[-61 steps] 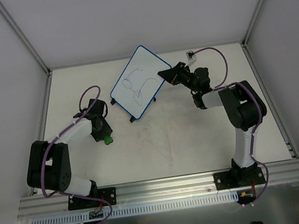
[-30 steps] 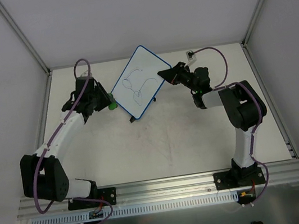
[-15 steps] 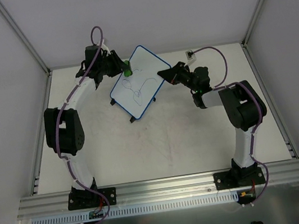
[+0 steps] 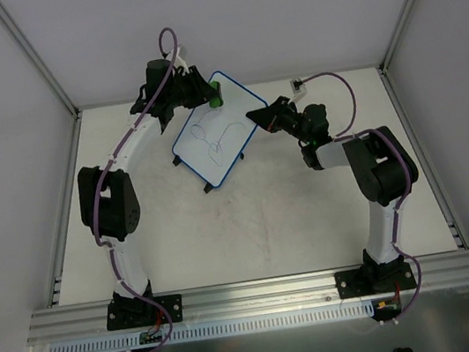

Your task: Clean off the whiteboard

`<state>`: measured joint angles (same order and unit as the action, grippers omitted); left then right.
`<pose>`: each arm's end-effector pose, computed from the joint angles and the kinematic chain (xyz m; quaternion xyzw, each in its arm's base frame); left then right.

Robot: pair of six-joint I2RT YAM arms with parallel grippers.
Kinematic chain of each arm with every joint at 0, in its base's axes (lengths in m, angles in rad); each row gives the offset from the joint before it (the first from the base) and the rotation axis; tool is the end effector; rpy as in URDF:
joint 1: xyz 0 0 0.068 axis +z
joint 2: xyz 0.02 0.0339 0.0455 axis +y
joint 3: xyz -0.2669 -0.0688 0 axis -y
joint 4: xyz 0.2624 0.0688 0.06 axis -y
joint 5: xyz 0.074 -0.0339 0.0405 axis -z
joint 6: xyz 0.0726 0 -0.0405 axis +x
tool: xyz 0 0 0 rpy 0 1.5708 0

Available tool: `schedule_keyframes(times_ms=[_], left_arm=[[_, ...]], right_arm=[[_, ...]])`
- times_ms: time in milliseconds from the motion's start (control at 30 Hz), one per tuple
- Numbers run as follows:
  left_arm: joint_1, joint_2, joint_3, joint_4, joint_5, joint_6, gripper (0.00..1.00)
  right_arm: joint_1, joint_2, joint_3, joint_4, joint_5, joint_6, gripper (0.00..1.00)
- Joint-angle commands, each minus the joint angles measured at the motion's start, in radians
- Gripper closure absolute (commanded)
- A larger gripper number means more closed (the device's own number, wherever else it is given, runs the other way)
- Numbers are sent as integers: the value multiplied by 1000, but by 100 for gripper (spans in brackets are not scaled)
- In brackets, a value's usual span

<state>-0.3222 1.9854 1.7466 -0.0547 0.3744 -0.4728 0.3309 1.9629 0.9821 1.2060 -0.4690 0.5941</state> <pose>0.4964 -0.1937 0.3131 0.0513 0.7950 -0.3645 0.4822 0.4179 0.1782 0.2065 -0.1006 0.6247 0.4690 0.6162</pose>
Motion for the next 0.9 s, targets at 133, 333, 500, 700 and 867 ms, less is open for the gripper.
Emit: schedule_keyframes(times_ms=[133,333,500,700,867], left_arm=[[-21,46,74,30,-25,62,100],[-34,119,148,27,11,60,100],[-49,144,160,12,-31,69,100],[-64,124,96,-7,-116,105,100],[-64,69,-8,-5,-204,118,100]], right_arm=[[16,-15,24,24,-43,-56,100],[16,-15,27,23,-48,-54,100],[17,-15,26,23,-45,-56,100],[17,-16,27,24,-45,-56,100],[17,-16,24,24,-45,-56,100]])
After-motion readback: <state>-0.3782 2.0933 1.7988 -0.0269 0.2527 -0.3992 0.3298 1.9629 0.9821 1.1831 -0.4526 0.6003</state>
